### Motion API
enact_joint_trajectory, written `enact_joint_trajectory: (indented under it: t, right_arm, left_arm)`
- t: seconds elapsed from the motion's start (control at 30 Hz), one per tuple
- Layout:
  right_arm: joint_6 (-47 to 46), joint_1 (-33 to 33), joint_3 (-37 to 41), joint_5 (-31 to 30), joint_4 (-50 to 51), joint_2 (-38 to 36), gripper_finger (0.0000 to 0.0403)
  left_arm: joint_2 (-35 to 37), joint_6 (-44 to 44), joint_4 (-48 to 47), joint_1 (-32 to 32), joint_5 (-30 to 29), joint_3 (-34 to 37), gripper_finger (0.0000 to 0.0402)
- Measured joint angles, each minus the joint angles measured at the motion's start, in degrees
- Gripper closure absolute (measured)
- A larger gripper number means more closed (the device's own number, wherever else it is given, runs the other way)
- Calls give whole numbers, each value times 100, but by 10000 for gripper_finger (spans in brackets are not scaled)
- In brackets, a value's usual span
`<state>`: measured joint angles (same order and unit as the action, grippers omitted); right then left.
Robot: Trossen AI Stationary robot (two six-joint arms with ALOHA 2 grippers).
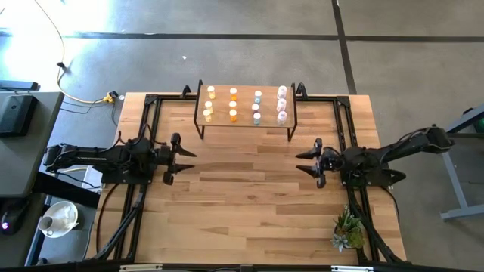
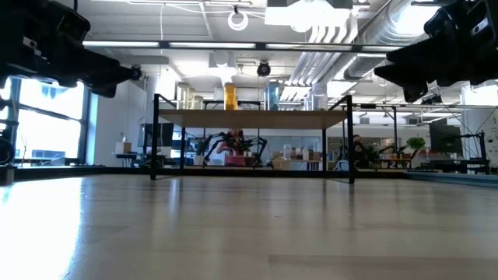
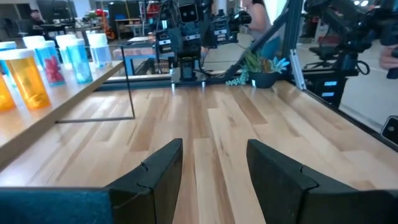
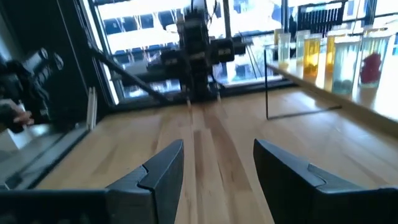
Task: Pick and place medicine bottles onto shelf by color
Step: Return to Home Position
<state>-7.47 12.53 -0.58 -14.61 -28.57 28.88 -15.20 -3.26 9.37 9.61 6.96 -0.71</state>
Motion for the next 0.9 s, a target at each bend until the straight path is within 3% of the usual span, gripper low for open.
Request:
enact_joint_trajectory:
  t: [0.9]
  right_arm:
    - [-292,-4,4,-66,789,-4,217]
  left_arm:
    - [0,4,-55,0,-11,0,232]
